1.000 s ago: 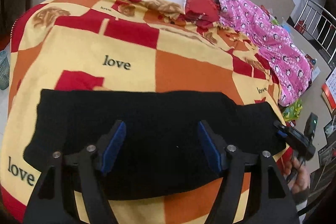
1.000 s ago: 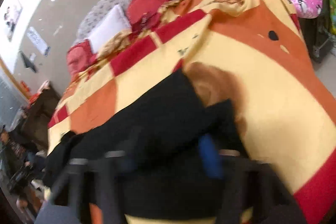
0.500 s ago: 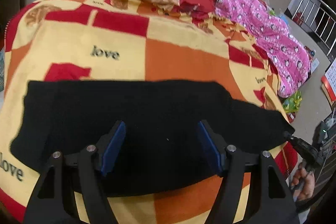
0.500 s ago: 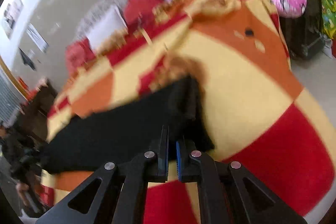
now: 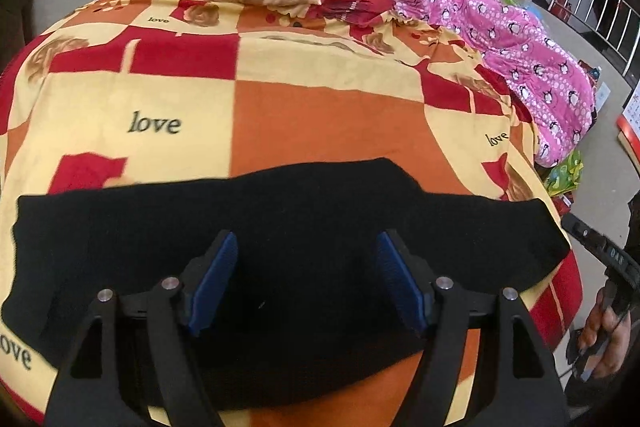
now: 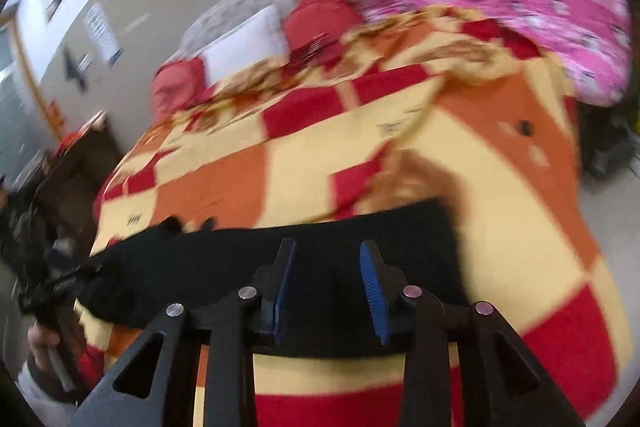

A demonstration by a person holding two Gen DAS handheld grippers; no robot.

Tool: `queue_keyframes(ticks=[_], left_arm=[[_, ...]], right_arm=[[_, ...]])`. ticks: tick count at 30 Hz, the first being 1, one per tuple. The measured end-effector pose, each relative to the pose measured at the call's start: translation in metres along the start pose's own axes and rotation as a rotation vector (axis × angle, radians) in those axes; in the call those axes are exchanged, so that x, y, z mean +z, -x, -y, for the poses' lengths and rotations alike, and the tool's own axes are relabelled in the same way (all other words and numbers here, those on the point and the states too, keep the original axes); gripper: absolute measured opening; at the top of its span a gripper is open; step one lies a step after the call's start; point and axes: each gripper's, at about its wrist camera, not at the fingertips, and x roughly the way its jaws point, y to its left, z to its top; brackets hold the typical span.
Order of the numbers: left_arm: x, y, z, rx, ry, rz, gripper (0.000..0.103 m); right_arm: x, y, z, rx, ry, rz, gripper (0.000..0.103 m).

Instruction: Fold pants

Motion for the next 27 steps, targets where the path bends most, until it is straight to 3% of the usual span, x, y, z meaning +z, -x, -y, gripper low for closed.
queue_keyframes(ticks=[3,5,11,19,23,27], left_arm=[[0.004,-0.011,0.007,0.018,-0.011,0.001,0.073],[0.006,-0.018,0.012,0.043,-0.025,0.002,0.078],[0.010,-0.032,0.022,0.096,-0.089,0.014,0.084],[0.011,-0.033,0.025,0.116,-0.101,0.024,0.084],[0.009,-0.024,0.025,0.082,-0.079,0.026,0.084],[0.006,-0.019,0.026,0.069,-0.066,0.029,0.084]], right_arm=[[0.001,-0.024,-0.023,0.011,0.063,-0.038,0.035],[-0.001,-0.039,-0.032,0.019,0.075,-0.067,0.035],[-0.009,-0.071,-0.032,-0.016,0.081,-0.129,0.034],[-0.004,-0.065,-0.029,-0.008,0.061,-0.119,0.034],[-0.009,-0.046,-0.030,-0.009,0.069,-0.100,0.046],[-0.016,-0.034,-0.028,-0.022,0.078,-0.101,0.046]])
